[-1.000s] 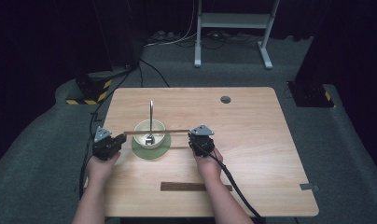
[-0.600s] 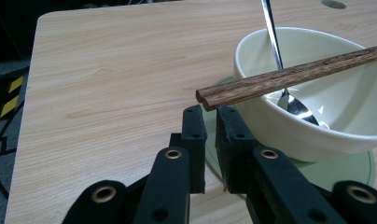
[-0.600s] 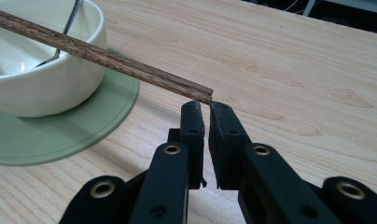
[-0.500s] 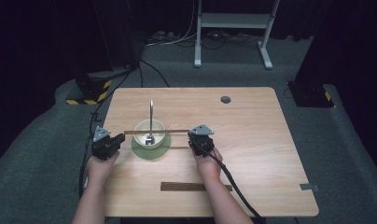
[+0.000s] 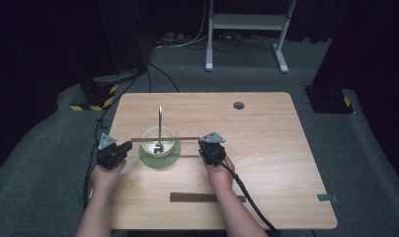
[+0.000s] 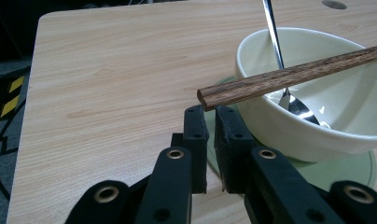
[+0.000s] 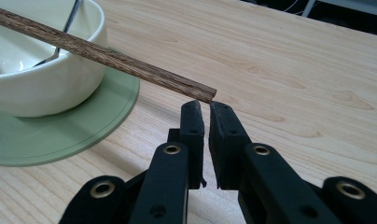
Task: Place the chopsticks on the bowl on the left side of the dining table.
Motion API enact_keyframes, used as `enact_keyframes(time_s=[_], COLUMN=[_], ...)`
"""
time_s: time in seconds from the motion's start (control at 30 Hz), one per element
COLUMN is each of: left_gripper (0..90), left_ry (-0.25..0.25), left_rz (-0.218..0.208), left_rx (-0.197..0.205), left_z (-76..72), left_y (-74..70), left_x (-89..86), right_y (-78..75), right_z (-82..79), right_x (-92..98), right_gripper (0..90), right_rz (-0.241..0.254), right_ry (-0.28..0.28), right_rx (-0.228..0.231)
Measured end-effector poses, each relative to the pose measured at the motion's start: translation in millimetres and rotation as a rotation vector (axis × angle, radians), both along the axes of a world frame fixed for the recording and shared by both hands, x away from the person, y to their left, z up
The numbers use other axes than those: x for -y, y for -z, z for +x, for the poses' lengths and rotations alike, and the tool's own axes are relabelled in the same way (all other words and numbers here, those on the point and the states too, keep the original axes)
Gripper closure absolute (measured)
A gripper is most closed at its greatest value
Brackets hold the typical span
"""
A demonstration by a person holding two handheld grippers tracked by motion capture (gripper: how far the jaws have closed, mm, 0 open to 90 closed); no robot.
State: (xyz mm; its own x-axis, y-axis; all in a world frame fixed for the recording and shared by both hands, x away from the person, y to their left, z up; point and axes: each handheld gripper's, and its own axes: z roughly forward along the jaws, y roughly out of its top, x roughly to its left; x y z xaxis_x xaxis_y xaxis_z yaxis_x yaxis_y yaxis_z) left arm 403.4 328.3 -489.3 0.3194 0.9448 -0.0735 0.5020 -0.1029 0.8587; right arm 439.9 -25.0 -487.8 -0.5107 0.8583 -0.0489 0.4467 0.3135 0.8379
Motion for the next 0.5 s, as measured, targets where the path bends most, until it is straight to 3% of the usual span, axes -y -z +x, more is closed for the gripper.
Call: enact_keyframes(time_s=[0.5], left_gripper=[83.5], left_ry=[0.004], left_rz=[-0.008], left_rx=[0.005], left_z=[0.2], left_y=[0.6], left_x=[0.9], right_y=[-1.0], right_z=[-0.2], right_x=[0.9], right_gripper=[80.7], right_rz=[-0.001], right_ry=[0.012], right_rx=[-0.002])
